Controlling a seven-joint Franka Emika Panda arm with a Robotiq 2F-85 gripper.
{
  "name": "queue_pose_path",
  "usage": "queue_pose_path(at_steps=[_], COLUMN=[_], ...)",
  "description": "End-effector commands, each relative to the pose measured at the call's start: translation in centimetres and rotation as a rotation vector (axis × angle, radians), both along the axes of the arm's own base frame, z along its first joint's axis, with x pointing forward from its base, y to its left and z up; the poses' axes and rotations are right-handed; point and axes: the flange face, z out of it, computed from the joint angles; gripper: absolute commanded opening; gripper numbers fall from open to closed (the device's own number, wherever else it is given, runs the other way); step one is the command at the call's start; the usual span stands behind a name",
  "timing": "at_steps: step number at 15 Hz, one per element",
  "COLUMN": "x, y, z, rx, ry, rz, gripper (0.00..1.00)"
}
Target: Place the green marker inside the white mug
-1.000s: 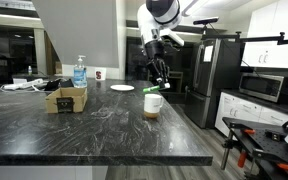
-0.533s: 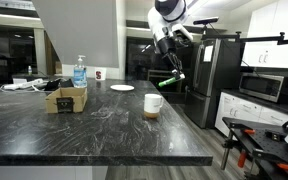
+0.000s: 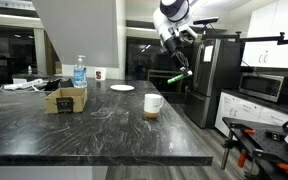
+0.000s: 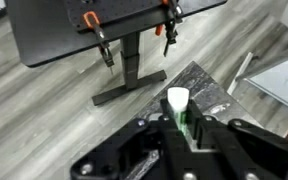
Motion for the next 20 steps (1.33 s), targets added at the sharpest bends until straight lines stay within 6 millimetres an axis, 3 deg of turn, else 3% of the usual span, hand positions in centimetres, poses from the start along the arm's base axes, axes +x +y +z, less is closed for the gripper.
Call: queue_pose_path(at_steps=[1,4,15,20], x=[-0.8,-0.7,1.1,3.2], y=[-1.3,-1.7,1.1,0.3], z=[0.4,0.1,-3.7,-4.6], rx=[-0.002,0.026,0.066,0.062], ry=[0.013,0.011,0.117,0.116], rz=[0.043,0.08,0.139,0.136], gripper=[0.05,0.05,0.05,0.05])
